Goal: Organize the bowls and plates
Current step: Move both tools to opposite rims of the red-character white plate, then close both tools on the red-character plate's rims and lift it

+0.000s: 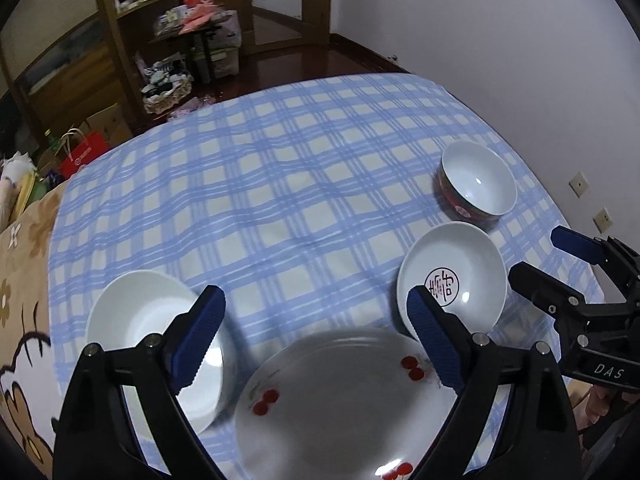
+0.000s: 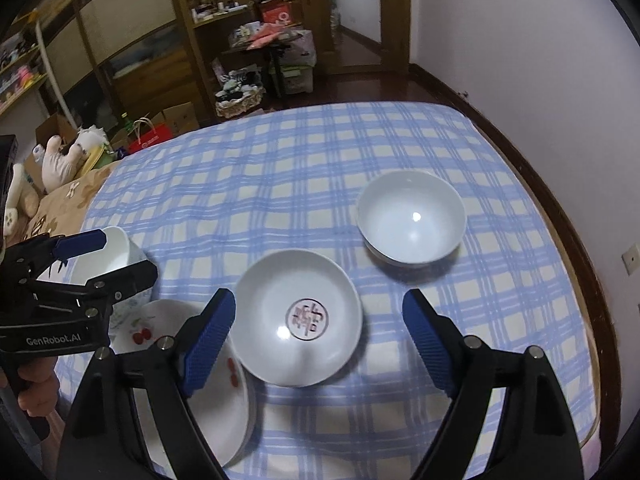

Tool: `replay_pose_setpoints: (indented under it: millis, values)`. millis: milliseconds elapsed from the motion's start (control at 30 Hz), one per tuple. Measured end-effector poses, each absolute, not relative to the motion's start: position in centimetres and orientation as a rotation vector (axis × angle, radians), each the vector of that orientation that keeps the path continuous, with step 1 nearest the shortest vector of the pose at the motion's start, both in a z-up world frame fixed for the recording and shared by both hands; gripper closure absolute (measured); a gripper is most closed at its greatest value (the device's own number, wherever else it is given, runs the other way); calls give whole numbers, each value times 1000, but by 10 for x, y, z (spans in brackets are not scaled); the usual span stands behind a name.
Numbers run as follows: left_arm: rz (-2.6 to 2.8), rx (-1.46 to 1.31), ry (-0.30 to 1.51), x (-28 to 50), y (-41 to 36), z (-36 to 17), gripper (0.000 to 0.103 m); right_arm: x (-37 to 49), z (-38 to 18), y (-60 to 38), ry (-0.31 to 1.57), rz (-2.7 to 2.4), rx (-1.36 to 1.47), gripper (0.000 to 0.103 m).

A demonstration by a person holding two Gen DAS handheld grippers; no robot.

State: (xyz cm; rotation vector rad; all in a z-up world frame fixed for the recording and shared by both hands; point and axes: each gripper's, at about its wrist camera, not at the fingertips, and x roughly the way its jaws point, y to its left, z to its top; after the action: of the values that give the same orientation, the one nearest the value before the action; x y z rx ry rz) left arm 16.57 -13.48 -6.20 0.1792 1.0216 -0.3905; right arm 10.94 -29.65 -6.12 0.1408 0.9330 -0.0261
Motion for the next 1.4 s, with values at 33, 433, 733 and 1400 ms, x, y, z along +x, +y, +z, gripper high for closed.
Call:
replay_pose_setpoints:
  millis: [33, 433, 733, 1400]
  values:
    - [-396, 180, 1024, 167, -138, -64, 12, 110, -65, -299, 935, -30, 148, 13]
    - [-476, 206, 1057, 176, -171, -100, 12, 114, -101, -321, 970, -64, 191, 13]
    - [-507, 214, 1095, 179, -183, -121, 12, 113, -120, -334, 991, -88, 232, 13]
    - [-554, 136, 1187, 187, -184, -146, 60, 112, -137, -336, 1009, -43, 286, 61]
